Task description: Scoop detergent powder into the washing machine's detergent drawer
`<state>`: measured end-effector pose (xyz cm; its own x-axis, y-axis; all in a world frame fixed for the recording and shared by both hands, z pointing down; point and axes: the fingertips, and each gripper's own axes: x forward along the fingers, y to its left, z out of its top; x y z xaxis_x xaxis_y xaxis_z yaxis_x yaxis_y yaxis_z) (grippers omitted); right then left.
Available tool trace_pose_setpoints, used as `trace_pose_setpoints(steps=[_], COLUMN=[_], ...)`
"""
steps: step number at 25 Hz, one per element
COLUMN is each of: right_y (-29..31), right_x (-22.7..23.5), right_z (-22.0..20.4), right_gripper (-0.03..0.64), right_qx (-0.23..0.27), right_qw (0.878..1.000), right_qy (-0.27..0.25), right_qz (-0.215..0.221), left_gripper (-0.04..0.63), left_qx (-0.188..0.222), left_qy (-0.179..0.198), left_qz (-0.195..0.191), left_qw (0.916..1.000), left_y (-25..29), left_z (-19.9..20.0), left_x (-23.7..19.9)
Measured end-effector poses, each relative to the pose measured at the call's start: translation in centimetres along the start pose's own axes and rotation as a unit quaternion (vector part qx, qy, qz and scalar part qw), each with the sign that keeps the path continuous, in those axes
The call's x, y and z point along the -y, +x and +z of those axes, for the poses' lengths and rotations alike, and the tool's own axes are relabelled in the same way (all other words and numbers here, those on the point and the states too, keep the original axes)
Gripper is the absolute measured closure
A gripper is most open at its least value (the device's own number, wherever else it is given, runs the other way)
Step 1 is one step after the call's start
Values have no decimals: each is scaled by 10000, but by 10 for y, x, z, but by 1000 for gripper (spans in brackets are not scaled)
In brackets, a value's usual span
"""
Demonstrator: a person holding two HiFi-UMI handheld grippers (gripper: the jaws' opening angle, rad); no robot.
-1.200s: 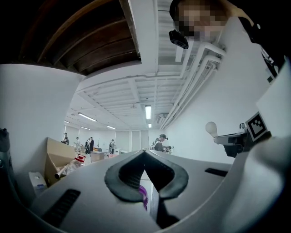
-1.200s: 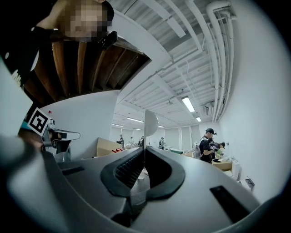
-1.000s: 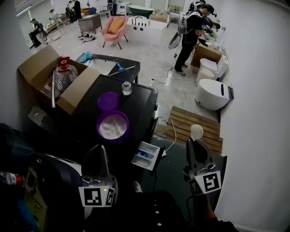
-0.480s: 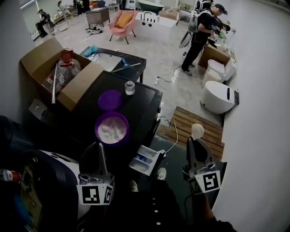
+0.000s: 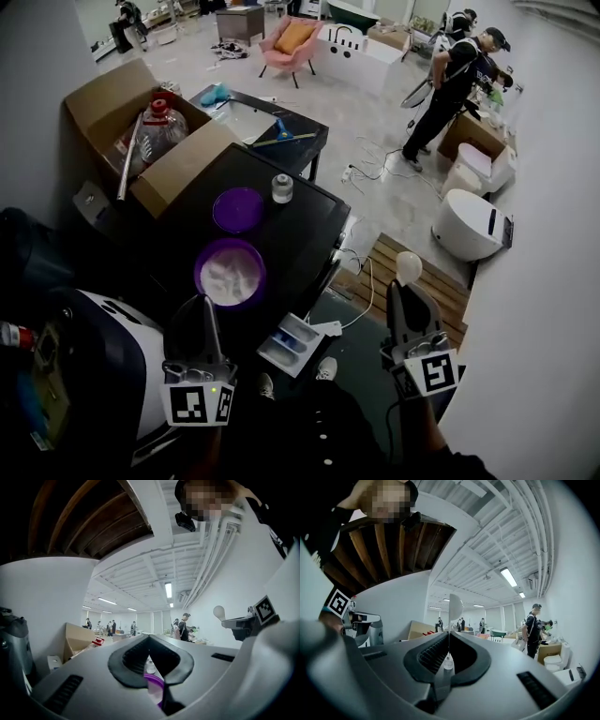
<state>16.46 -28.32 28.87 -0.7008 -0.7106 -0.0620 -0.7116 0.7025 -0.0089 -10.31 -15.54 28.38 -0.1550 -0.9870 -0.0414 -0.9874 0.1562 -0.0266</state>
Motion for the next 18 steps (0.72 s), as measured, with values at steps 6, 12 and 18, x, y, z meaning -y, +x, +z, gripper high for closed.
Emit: trace_pose_setpoints(steps=[6,12,18], right_y=[35,68,88], right_x=[-16,-44,-73], right_z=[-11,-18,-29], right_gripper=[583,583,583], right_qx=[-99,-145,-250], right_qw=[9970,9861,9686], right_qy=[140,247,298], right_qz=[752,1634,2454], left_gripper=[581,581,581], left_qx=[-142,-245,-329], left_qy=[16,70,64], left_qz=[694,1572,2229], left_qw=[9975,9872,9743], left_y=[-20,-54,-82], left_z=[-7,-9,-15], left_x=[-13,-28,-25])
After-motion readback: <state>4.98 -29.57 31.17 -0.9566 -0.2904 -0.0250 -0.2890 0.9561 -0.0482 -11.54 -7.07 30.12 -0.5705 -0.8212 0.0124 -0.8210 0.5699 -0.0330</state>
